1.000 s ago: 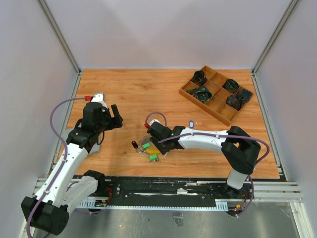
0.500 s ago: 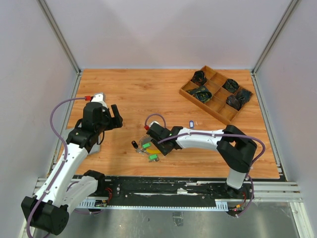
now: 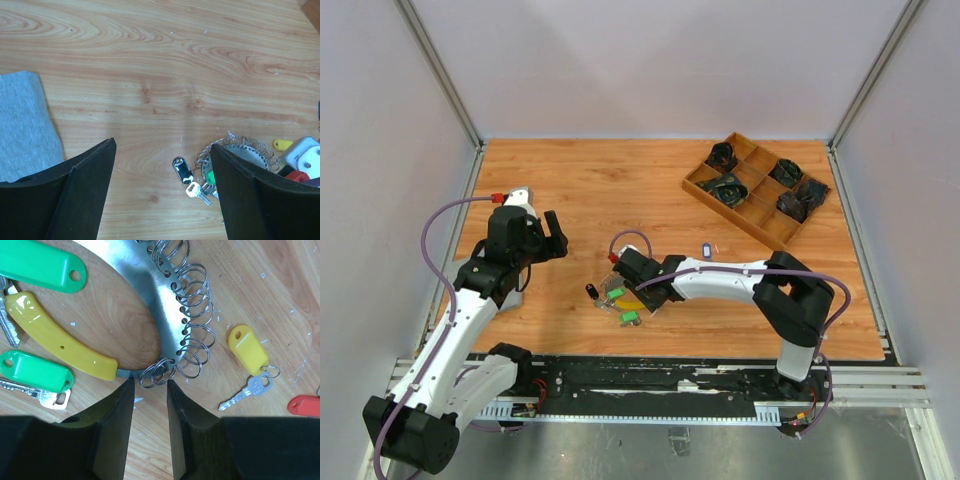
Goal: Put the keys on the keyring
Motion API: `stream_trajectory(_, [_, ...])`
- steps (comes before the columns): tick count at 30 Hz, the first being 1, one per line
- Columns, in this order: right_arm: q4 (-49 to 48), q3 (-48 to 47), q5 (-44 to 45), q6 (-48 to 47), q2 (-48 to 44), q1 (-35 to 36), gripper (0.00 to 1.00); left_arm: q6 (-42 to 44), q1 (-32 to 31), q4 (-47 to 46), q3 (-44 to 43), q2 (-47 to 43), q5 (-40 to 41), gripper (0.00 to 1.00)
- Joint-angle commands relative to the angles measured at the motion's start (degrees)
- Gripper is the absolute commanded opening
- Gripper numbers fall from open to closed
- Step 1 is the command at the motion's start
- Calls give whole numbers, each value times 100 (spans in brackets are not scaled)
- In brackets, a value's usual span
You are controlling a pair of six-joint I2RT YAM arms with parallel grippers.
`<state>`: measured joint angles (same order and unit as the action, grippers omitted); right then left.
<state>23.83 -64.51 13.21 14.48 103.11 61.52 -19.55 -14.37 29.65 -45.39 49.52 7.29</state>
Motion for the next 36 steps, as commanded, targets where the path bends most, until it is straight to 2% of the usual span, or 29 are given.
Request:
stream_trajectory(1, [1,-148,160,-67,147,115,33,48,40,-181,27,6,-59,82])
stream_trajectory(8, [-2,-151,206,-98,204,115,24,62,40,-192,39,-10,-85,82])
stream_trajectory(15, [-13,-163,242,-140,196,115,10,61,40,-204,40,-19,-92,82])
stream_trajectory(18, [-12,-98,226,-155,-2,115,1,91,40,-221,45,-68,-187,82])
stream_trajectory(30, [257,76,-120,-483,-949,88,1,151,26,-306,83,-216,-374,82])
stream_trajectory(36, [330,85,-747,-479,-1376,-209,1,168,13,-425,78,-285,-644,83])
